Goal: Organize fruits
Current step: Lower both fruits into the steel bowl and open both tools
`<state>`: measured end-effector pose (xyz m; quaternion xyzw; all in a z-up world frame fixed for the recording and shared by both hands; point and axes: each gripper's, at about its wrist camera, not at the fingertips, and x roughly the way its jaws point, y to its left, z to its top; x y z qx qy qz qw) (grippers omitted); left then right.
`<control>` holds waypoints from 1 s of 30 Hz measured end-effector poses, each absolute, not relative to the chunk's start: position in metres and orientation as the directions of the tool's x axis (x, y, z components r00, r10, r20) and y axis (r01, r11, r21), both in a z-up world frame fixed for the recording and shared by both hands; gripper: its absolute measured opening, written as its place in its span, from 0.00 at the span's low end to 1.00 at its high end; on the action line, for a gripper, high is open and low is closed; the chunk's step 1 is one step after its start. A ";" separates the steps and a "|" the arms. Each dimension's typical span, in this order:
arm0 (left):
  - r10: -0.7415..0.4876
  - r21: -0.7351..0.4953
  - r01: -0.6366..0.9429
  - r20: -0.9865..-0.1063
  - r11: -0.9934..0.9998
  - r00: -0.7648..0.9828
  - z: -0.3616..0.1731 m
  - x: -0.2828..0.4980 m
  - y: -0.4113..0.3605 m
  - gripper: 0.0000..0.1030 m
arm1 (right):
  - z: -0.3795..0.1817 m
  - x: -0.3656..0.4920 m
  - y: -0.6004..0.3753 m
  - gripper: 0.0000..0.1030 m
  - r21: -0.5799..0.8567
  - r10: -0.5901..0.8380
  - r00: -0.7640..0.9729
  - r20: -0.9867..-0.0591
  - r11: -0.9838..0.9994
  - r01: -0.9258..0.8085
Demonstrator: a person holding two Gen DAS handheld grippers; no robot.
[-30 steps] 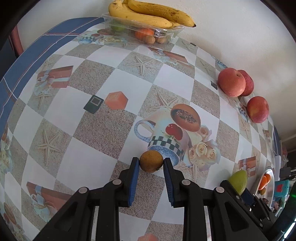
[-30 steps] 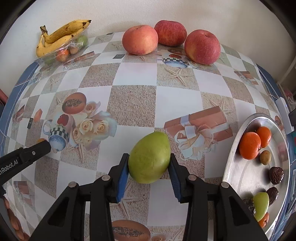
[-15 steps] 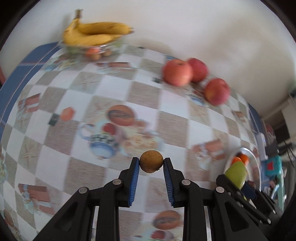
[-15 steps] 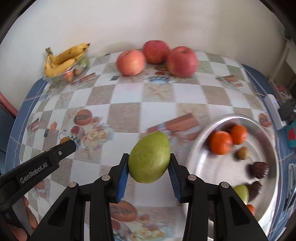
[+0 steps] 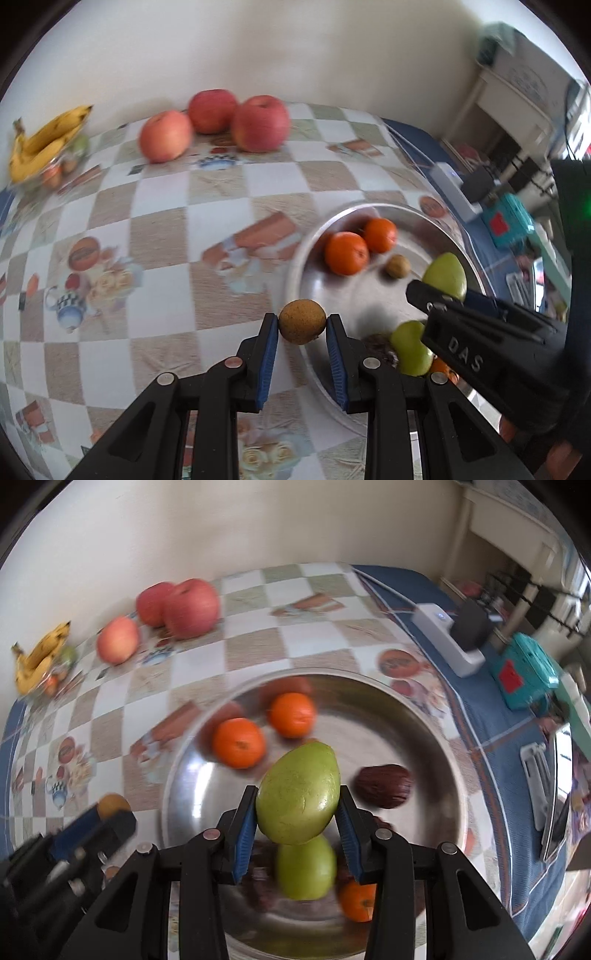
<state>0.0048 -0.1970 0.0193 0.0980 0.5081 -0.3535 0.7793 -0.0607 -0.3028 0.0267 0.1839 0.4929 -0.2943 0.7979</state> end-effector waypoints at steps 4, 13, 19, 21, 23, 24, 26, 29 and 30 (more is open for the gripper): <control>-0.453 -0.205 0.669 -0.864 0.715 0.219 0.016 -0.001 -0.203 0.35 | 0.024 -0.068 -0.314 0.42 0.024 -0.275 0.332 -0.902 0.737 0.675; -0.441 -0.193 0.668 -0.869 0.719 0.224 0.014 0.000 -0.199 0.45 | 0.017 -0.067 -0.315 0.42 0.008 -0.272 0.305 -0.913 0.734 0.679; -0.416 -0.187 0.622 -0.875 0.761 0.246 0.013 0.012 -0.179 0.61 | 0.021 -0.062 -0.305 0.43 -0.018 -0.285 0.310 -0.907 0.763 0.646; -0.399 -0.182 0.592 -0.879 0.786 0.260 0.012 0.018 -0.168 0.70 | 0.020 -0.063 -0.301 0.43 -0.011 -0.270 0.313 -0.911 0.773 0.635; -0.367 -0.161 0.555 -0.886 0.816 0.283 0.010 0.024 -0.155 0.80 | 0.020 -0.064 -0.298 0.43 0.009 -0.250 0.325 -0.912 0.781 0.625; -0.349 -0.148 0.536 -0.889 0.831 0.295 0.009 0.027 -0.149 0.89 | 0.020 -0.065 -0.295 0.43 0.019 -0.240 0.332 -0.912 0.785 0.619; -0.310 -0.116 0.494 -0.892 0.862 0.330 0.005 0.032 -0.133 1.00 | 0.021 -0.066 -0.290 0.45 0.034 -0.225 0.346 -0.911 0.795 0.606; -0.252 -0.063 0.456 -0.895 0.888 0.367 -0.001 0.036 -0.116 1.00 | 0.022 -0.067 -0.277 0.57 0.009 -0.239 0.345 -0.908 0.810 0.586; -0.228 -0.041 0.442 -0.897 0.896 0.379 -0.003 0.037 -0.109 1.00 | 0.022 -0.067 -0.272 0.64 -0.005 -0.246 0.342 -0.907 0.817 0.576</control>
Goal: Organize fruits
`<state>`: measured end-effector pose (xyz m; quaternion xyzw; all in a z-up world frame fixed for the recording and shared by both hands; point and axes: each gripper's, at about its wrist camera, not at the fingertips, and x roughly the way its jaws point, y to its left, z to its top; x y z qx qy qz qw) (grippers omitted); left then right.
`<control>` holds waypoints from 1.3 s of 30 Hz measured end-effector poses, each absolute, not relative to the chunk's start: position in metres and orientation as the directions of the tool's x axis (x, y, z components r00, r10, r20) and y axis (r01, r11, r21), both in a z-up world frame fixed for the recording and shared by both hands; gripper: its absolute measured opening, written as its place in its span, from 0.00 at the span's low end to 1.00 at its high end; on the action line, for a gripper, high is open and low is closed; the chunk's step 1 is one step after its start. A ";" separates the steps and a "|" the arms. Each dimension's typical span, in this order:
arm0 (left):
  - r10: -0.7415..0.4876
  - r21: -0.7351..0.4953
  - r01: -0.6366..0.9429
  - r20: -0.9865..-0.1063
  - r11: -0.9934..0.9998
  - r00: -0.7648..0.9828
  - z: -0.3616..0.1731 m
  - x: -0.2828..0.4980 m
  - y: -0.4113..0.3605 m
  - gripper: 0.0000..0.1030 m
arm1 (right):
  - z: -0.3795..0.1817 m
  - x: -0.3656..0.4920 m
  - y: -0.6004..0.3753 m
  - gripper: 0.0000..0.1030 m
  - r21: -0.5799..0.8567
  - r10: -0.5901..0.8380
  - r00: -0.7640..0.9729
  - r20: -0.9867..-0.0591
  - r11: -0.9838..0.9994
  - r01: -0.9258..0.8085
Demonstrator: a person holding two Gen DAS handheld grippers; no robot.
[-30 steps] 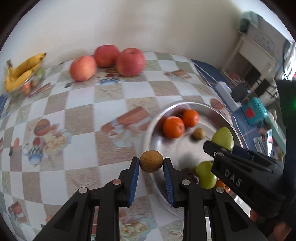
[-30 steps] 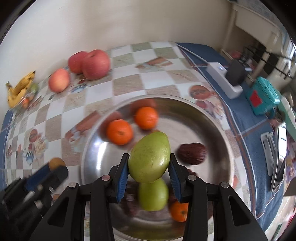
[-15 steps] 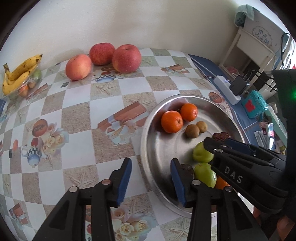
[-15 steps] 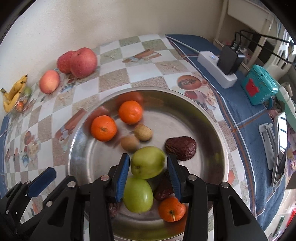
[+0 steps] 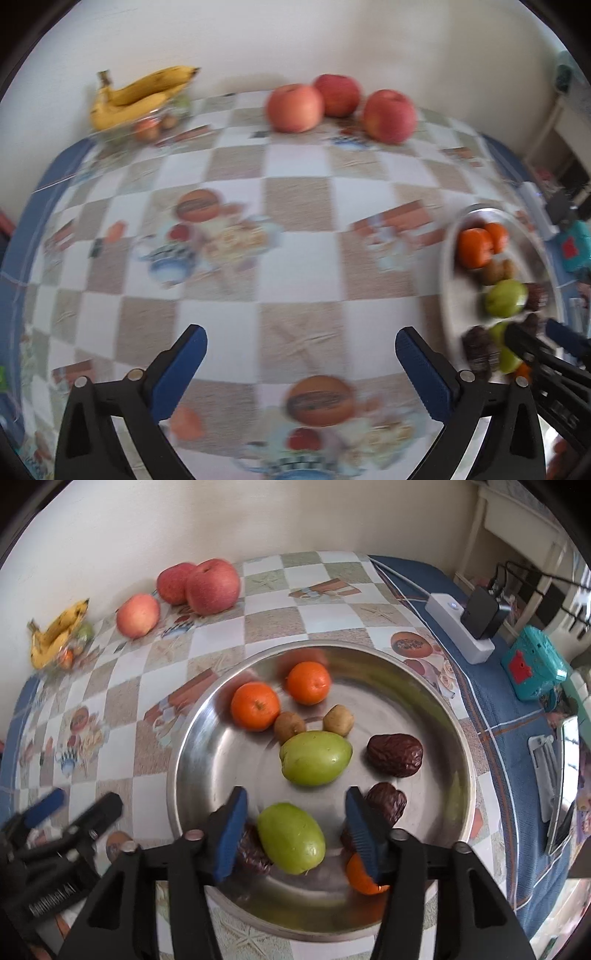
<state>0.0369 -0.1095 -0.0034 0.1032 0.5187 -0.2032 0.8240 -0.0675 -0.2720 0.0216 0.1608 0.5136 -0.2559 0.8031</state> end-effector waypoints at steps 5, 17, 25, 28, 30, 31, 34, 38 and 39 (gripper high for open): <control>-0.172 0.007 0.378 -0.882 0.926 0.438 -0.008 0.037 -0.078 1.00 | 0.020 -0.071 -0.250 0.85 -0.052 -0.273 0.342 -0.899 0.843 0.535; -0.053 0.151 0.368 -0.870 0.917 0.490 0.016 0.007 -0.042 1.00 | 0.026 -0.093 -0.220 0.94 -0.025 -0.258 0.353 -0.900 0.836 0.548; 0.002 0.183 0.316 -0.868 0.931 0.497 0.028 -0.010 -0.021 1.00 | 0.041 -0.103 -0.190 0.94 -0.086 -0.309 0.371 -0.876 0.856 0.509; 0.005 0.182 0.307 -0.867 0.934 0.499 0.030 -0.011 -0.017 1.00 | 0.047 -0.105 -0.179 0.94 -0.109 -0.329 0.387 -0.861 0.864 0.492; 0.005 0.177 0.301 -0.870 0.937 0.494 0.030 -0.011 -0.016 1.00 | 0.050 -0.106 -0.175 0.94 -0.121 -0.339 0.397 -0.853 0.868 0.482; 0.008 0.177 0.299 -0.872 0.938 0.489 0.029 -0.010 -0.015 1.00 | 0.051 -0.106 -0.173 0.94 -0.125 -0.344 0.401 -0.849 0.868 0.480; 0.015 0.175 0.294 -0.881 0.940 0.474 0.027 -0.008 -0.014 1.00 | 0.053 -0.105 -0.172 0.94 -0.121 -0.345 0.413 -0.843 0.870 0.479; 0.007 0.161 0.293 -0.886 0.942 0.464 0.027 -0.007 -0.013 1.00 | 0.053 -0.104 -0.173 0.94 -0.110 -0.338 0.418 -0.843 0.869 0.482; 0.007 0.161 0.293 -0.886 0.942 0.464 0.027 -0.006 -0.013 1.00 | 0.053 -0.104 -0.173 0.94 -0.112 -0.340 0.418 -0.842 0.869 0.482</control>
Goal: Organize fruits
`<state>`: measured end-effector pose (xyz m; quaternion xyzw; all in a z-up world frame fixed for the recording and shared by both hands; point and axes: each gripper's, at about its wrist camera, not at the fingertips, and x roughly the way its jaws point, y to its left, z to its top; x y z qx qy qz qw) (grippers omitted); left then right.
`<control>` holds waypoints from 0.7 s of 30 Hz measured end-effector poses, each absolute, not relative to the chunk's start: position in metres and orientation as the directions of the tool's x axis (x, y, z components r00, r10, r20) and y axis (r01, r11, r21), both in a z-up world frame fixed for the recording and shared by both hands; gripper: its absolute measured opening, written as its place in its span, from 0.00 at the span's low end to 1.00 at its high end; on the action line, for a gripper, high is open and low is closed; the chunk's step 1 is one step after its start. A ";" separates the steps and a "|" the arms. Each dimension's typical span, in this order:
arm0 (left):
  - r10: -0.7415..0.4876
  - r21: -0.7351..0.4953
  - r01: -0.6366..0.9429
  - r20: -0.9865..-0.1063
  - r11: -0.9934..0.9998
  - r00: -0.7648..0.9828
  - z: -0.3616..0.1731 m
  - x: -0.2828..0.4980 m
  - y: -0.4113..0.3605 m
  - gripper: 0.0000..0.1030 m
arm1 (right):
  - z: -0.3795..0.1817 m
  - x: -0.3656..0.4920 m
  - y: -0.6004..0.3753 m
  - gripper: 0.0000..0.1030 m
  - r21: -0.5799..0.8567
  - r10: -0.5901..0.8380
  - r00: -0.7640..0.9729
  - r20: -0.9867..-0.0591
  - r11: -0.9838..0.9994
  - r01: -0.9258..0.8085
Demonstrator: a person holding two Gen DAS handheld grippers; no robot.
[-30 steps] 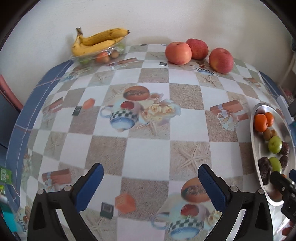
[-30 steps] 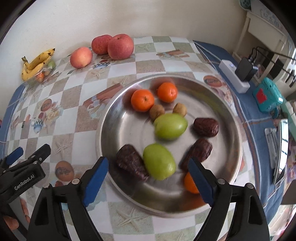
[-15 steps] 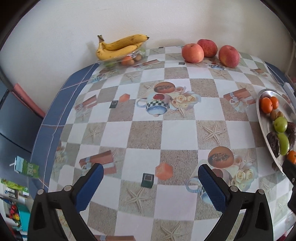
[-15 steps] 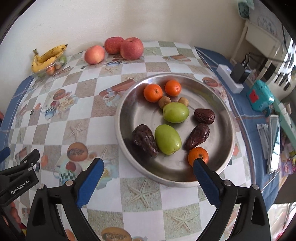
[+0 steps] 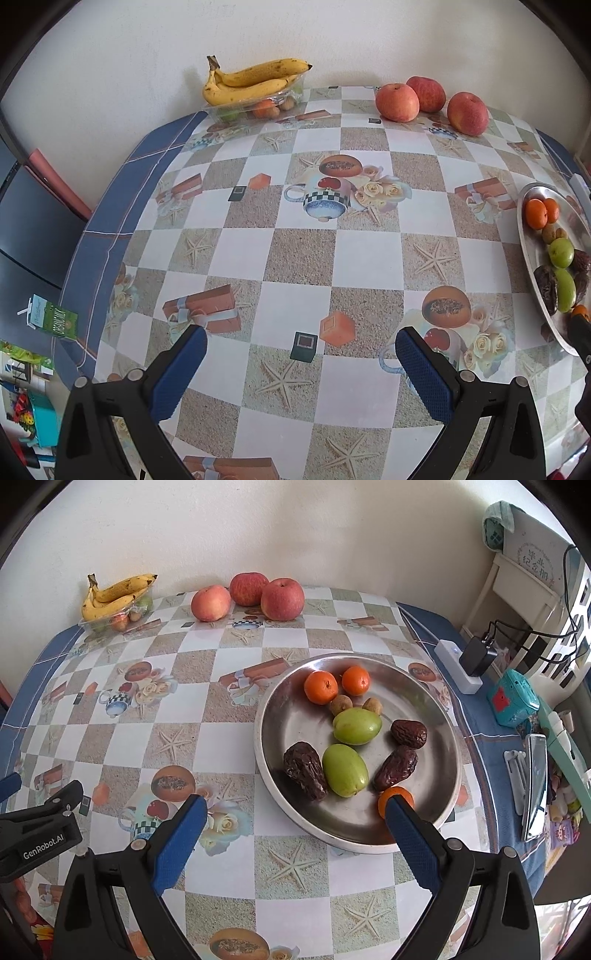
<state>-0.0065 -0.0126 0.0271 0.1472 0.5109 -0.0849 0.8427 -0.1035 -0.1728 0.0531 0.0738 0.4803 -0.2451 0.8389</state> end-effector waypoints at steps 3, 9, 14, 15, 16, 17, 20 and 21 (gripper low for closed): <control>0.002 0.151 0.296 -0.894 0.943 0.449 0.026 -0.006 -0.011 1.00 | 0.054 -0.103 -0.172 0.94 -0.117 -0.347 0.420 -0.839 0.867 0.484; 0.000 0.137 0.293 -0.906 0.946 0.424 0.023 -0.003 -0.010 1.00 | 0.052 -0.101 -0.171 0.94 -0.130 -0.353 0.414 -0.839 0.869 0.477; -0.003 0.130 0.297 -0.912 0.946 0.410 0.020 -0.003 -0.011 1.00 | 0.052 -0.100 -0.171 0.94 -0.132 -0.355 0.413 -0.839 0.868 0.479; -0.004 0.130 0.297 -0.912 0.946 0.410 0.021 -0.003 -0.011 1.00 | 0.051 -0.100 -0.171 0.94 -0.132 -0.355 0.413 -0.839 0.868 0.479; -0.005 0.129 0.298 -0.912 0.946 0.410 0.021 -0.004 -0.011 1.00 | 0.052 -0.100 -0.171 0.94 -0.132 -0.355 0.412 -0.839 0.868 0.478; -0.006 0.128 0.299 -0.912 0.946 0.411 0.021 -0.004 -0.011 1.00 | 0.051 -0.099 -0.171 0.94 -0.132 -0.355 0.412 -0.839 0.868 0.478; -0.006 0.128 0.302 -0.913 0.945 0.407 0.021 -0.003 -0.011 1.00 | 0.052 -0.100 -0.171 0.94 -0.132 -0.355 0.413 -0.839 0.868 0.478; -0.006 0.129 0.302 -0.914 0.944 0.406 0.021 -0.003 -0.011 1.00 | 0.052 -0.100 -0.171 0.94 -0.132 -0.355 0.413 -0.839 0.868 0.478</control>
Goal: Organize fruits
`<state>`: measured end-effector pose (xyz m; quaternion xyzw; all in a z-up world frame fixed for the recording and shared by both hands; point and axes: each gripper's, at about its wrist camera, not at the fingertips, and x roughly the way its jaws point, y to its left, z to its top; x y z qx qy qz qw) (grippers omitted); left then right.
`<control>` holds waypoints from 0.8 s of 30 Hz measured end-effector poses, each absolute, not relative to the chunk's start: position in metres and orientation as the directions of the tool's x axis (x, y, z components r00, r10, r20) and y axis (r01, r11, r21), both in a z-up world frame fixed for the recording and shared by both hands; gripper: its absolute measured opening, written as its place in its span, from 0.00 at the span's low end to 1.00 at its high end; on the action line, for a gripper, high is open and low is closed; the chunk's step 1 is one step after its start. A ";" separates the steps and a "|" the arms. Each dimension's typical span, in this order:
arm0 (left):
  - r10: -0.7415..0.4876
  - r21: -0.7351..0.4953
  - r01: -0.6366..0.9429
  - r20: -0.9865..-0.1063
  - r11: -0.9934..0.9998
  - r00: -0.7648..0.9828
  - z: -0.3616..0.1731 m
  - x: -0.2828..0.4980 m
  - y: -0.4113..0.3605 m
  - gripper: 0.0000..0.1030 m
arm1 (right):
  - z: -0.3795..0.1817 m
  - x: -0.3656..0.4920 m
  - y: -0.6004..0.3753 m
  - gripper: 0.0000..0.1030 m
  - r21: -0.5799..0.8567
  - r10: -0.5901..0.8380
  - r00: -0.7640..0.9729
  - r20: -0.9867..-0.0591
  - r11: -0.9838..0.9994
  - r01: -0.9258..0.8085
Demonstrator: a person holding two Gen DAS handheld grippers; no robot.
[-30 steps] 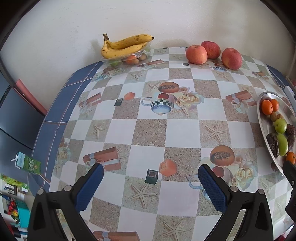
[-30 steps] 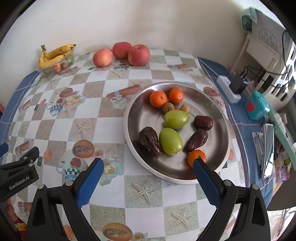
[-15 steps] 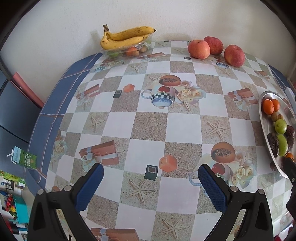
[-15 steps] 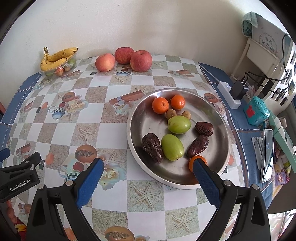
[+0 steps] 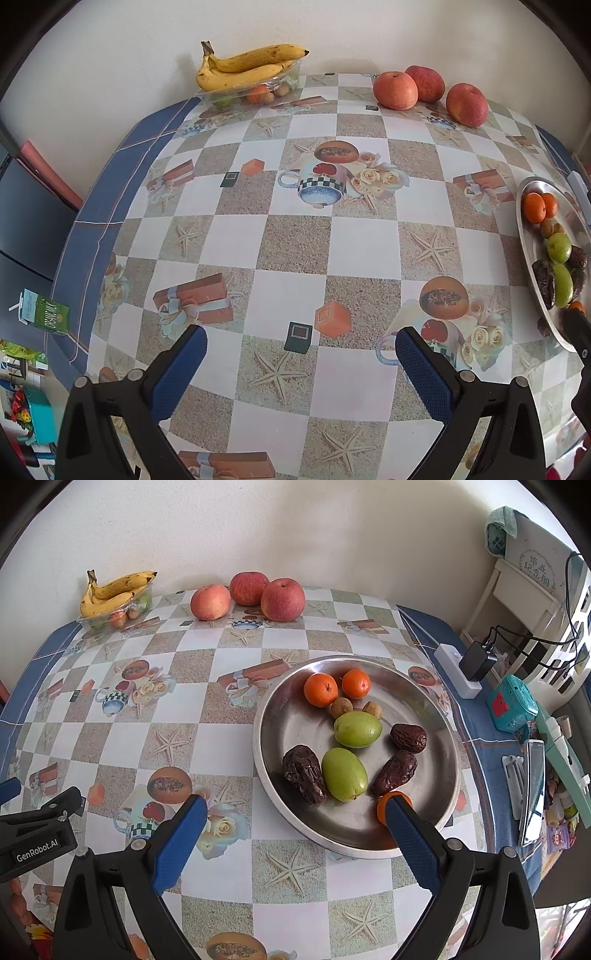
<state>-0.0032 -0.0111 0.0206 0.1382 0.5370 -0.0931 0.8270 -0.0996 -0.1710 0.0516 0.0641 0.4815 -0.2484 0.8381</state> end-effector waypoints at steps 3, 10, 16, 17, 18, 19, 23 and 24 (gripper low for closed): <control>-0.007 0.126 0.303 -0.916 0.945 0.402 0.020 -0.003 -0.011 1.00 | 0.051 -0.099 -0.171 0.94 -0.130 -0.353 0.413 -0.839 0.869 0.478; -0.007 0.124 0.299 -0.916 0.946 0.400 0.019 -0.004 -0.012 1.00 | 0.050 -0.097 -0.171 0.94 -0.131 -0.350 0.410 -0.843 0.871 0.474; -0.006 0.121 0.293 -0.918 0.948 0.396 0.018 -0.003 -0.011 1.00 | 0.049 -0.097 -0.171 0.94 -0.134 -0.350 0.405 -0.845 0.871 0.473; -0.005 0.121 0.293 -0.919 0.949 0.395 0.019 -0.003 -0.011 1.00 | 0.049 -0.097 -0.171 0.94 -0.133 -0.349 0.404 -0.845 0.871 0.473; -0.006 0.121 0.294 -0.919 0.948 0.395 0.019 -0.003 -0.011 1.00 | 0.048 -0.097 -0.171 0.94 -0.132 -0.348 0.403 -0.846 0.871 0.474; -0.006 0.120 0.294 -0.919 0.948 0.394 0.019 -0.003 -0.011 1.00 | 0.048 -0.097 -0.171 0.94 -0.131 -0.346 0.402 -0.848 0.871 0.474; -0.006 0.121 0.294 -0.919 0.948 0.395 0.019 -0.003 -0.011 1.00 | 0.047 -0.097 -0.171 0.94 -0.127 -0.343 0.401 -0.850 0.871 0.475; -0.005 0.120 0.291 -0.919 0.949 0.394 0.019 -0.002 -0.011 1.00 | 0.047 -0.097 -0.172 0.94 -0.127 -0.342 0.401 -0.850 0.871 0.475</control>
